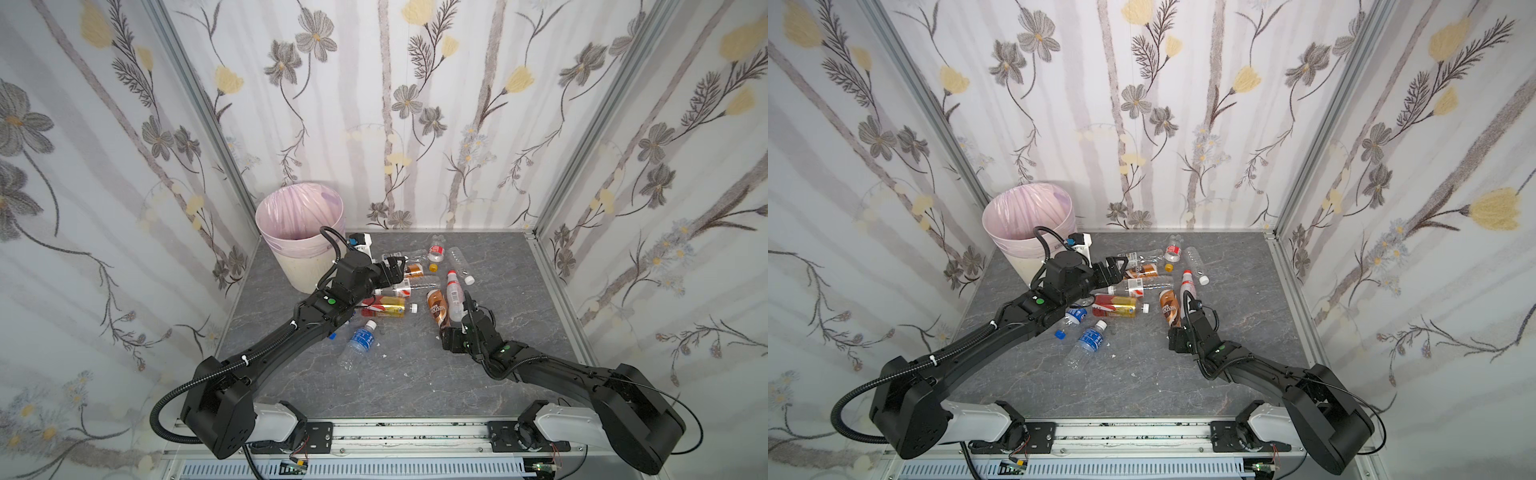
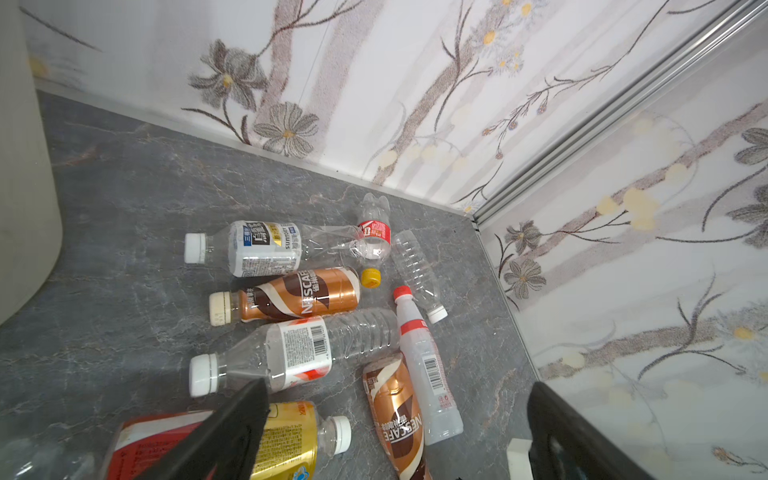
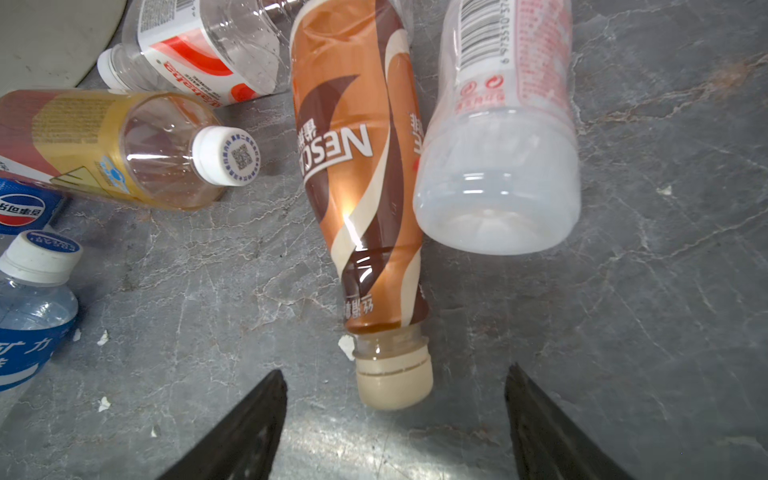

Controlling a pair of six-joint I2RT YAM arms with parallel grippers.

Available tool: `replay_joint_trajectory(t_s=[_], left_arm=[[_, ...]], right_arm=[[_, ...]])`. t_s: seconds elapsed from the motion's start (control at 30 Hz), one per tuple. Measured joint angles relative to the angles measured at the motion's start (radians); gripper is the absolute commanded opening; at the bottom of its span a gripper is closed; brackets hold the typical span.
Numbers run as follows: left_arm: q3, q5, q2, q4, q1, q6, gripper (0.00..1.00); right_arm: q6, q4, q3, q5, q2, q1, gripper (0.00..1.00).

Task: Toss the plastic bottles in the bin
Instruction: 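Grasp the brown Nescafe bottle by its cap with the right gripper while the left lowers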

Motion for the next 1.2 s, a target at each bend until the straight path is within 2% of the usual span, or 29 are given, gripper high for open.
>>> replay_joint_trajectory(t_s=[0.2, 0.5, 0.83, 1.07, 1.2], left_arm=[[-0.011, 0.006, 0.019, 0.005, -0.019, -0.054, 1.0], [-0.018, -0.019, 0.012, 0.014, -0.021, -0.061, 1.0], [-0.019, -0.027, 0.021, 0.021, -0.02, -0.077, 1.0], [-0.021, -0.027, 0.022, 0.021, -0.02, -0.084, 1.0], [-0.021, -0.026, 0.029, 0.021, -0.02, -0.089, 1.0]], right_arm=[[0.007, 0.044, 0.017, -0.014, 0.081, 0.014, 0.65], [0.007, 0.072, 0.04, -0.013, 0.132, 0.032, 0.52], [0.007, 0.08, 0.04, 0.002, 0.171, 0.039, 0.47], [-0.002, 0.114, 0.047, 0.012, 0.207, 0.041, 0.39], [-0.009, 0.113, 0.053, 0.011, 0.211, 0.043, 0.37]])
